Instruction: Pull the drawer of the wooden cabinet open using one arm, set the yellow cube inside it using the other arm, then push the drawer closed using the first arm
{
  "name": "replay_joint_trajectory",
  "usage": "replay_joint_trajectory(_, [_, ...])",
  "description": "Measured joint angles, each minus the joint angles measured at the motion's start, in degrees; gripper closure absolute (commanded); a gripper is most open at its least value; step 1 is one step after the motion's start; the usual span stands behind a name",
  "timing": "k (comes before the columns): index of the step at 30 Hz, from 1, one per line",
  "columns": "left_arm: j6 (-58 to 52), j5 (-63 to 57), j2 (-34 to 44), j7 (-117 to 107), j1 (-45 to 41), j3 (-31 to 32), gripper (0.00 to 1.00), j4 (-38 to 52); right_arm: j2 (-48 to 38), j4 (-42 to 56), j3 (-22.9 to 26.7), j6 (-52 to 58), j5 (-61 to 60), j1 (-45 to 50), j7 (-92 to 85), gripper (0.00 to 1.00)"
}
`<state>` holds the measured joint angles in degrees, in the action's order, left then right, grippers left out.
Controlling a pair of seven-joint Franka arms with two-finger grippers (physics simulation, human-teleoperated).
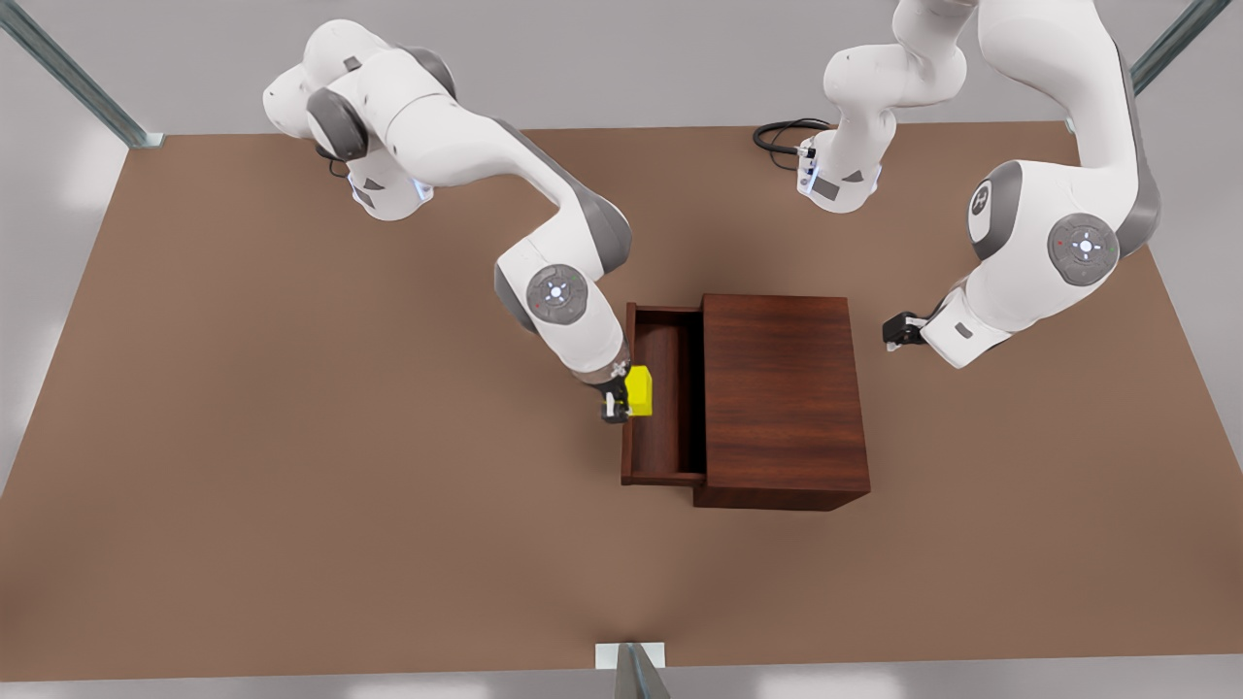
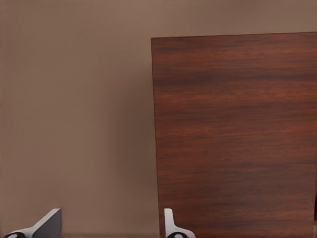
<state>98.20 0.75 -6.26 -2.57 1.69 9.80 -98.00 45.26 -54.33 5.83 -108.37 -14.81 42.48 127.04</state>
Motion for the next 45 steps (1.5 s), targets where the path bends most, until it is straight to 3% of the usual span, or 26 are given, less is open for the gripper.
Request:
replay_joint_trajectory(13, [-0.05, 0.0, 0.05, -1.0, -0.35, 0.0, 0.0, -0.03, 4.29, 0.98, -1.76, -7.79, 0.57, 2.04, 15.24, 0.54])
replay_joint_trajectory(14, [-0.05, -0.01, 0.05, -1.07, -0.41, 0.0, 0.0, -0.03, 4.3, 0.97, -1.78, -8.03, 0.59, 2.06, 16.02, 0.13])
replay_joint_trajectory(15, [-0.05, -0.01, 0.05, -1.14, -0.46, 0.0, 0.0, -0.03, 4.31, 0.96, -1.75, -8.13, 0.46, 2.11, 16.64, 0.0])
replay_joint_trajectory(23, [-0.08, -0.01, 0.06, -1.75, -0.92, 0.0, 0.0, -0.03, 1.13, 0.88, -1.08, -6.06, 0.43, 0.33, 19.74, 0.0])
replay_joint_trajectory(25, [-0.05, -0.01, 0.05, -1.92, -0.98, 0.0, 0.0, -0.03, -4.04, 0.69, -1.2, -0.97, 1.58, -6.33, 17.83, 0.0])
replay_joint_trajectory(27, [0.02, -0.02, 0.0, -2.12, -1.29, -0.02, 0.0, 0.97, -10.36, -1.19, -2.1, 5.1, 4.33, -19.26, 12.72, 0.0])
replay_joint_trajectory(31, [0.04, -0.47, -1.49, -4.4, -9.63, -0.05, 0.0, 9.07, -26.6, -23.82, 0.78, 10.1, 12.68, -34.36, -10.24, 0.0])
replay_joint_trajectory(33, [-0.08, -1.22, -7.21, -7.62, -19.77, 0.0, 0.0, 17.66, -28.81, -27.45, 4.21, 12.66, 14.48, -36.42, -23.33, 0.0])
replay_joint_trajectory(37, [0.2, -6.79, -25.09, -18.14, -38.57, -0.5, 0.0, 37.64, -29.02, -29.17, 5.22, 18.1, 15.98, -35.92, -45.3, 0.0])
replay_joint_trajectory(41, [5.53, -14.83, -35.56, -30.89, -48.93, -0.84, 0.0, 42.72, -27.88, -30.26, 4.9, 21.2, 16.45, -34.14, -62.39, 0.0])
replay_joint_trajectory(45, [11.75, -19.15, -41.41, -42.45, -50.41, -1.41, 0.0, 43.0, -27.72, -30.48, 4.94, 22.78, 16.59, -34.02, -75.87, 0.0])
